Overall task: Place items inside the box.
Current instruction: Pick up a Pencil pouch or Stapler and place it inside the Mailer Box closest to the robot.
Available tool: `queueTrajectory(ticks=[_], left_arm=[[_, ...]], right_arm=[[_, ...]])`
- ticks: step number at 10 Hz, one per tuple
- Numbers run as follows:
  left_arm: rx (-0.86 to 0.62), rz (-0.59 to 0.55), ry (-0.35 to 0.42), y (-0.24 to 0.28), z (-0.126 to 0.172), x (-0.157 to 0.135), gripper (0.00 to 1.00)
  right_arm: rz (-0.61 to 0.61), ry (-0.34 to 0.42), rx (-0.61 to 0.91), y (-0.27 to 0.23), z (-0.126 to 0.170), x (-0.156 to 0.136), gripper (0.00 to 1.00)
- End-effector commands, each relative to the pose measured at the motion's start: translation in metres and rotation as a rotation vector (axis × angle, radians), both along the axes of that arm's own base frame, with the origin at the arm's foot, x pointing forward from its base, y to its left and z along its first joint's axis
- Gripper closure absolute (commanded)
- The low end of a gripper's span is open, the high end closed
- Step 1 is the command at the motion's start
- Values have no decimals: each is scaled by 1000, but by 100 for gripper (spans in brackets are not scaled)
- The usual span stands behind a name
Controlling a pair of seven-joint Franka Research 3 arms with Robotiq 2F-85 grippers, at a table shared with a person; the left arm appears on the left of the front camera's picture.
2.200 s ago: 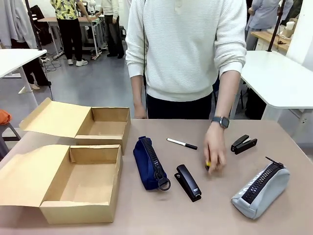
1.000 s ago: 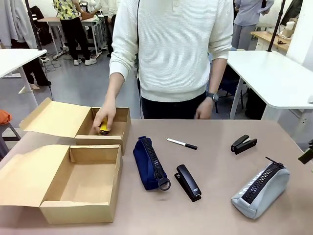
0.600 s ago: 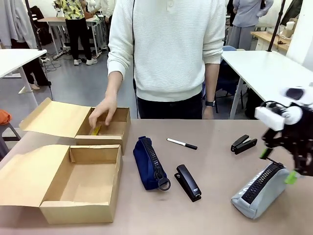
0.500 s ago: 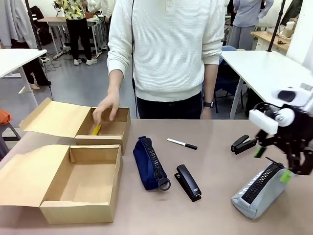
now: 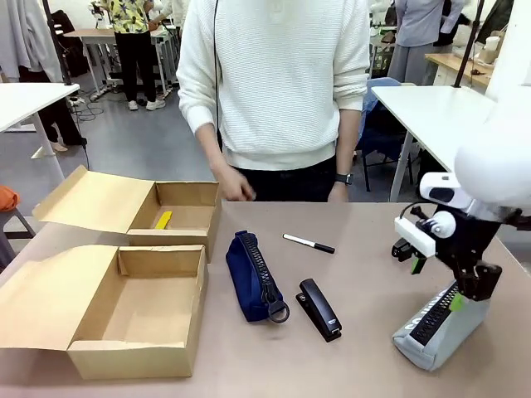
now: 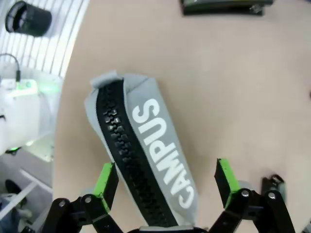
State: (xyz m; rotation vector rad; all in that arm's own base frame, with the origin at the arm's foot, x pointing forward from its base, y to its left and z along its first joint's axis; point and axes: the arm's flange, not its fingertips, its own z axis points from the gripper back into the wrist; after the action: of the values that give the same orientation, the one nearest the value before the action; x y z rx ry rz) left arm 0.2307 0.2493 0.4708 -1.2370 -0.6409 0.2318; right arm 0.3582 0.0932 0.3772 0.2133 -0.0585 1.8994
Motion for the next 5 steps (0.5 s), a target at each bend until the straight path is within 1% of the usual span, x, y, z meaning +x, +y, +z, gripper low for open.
queueTrajectory(ticks=[1, 2, 3, 5], left_arm=[[-3, -2, -27, 0, 2, 0, 0], [-3, -2, -27, 0, 2, 0, 0], [-3, -2, -27, 0, 2, 0, 0], [-3, -2, -27, 0, 2, 0, 0]], right_arm=[[1, 76, -106, -9, -54, -36, 0], [-14, 115, -141, -12, -67, -36, 0], [-24, 139, -147, -17, -77, -37, 0], [-45, 161, -140, -23, -86, -40, 0]])
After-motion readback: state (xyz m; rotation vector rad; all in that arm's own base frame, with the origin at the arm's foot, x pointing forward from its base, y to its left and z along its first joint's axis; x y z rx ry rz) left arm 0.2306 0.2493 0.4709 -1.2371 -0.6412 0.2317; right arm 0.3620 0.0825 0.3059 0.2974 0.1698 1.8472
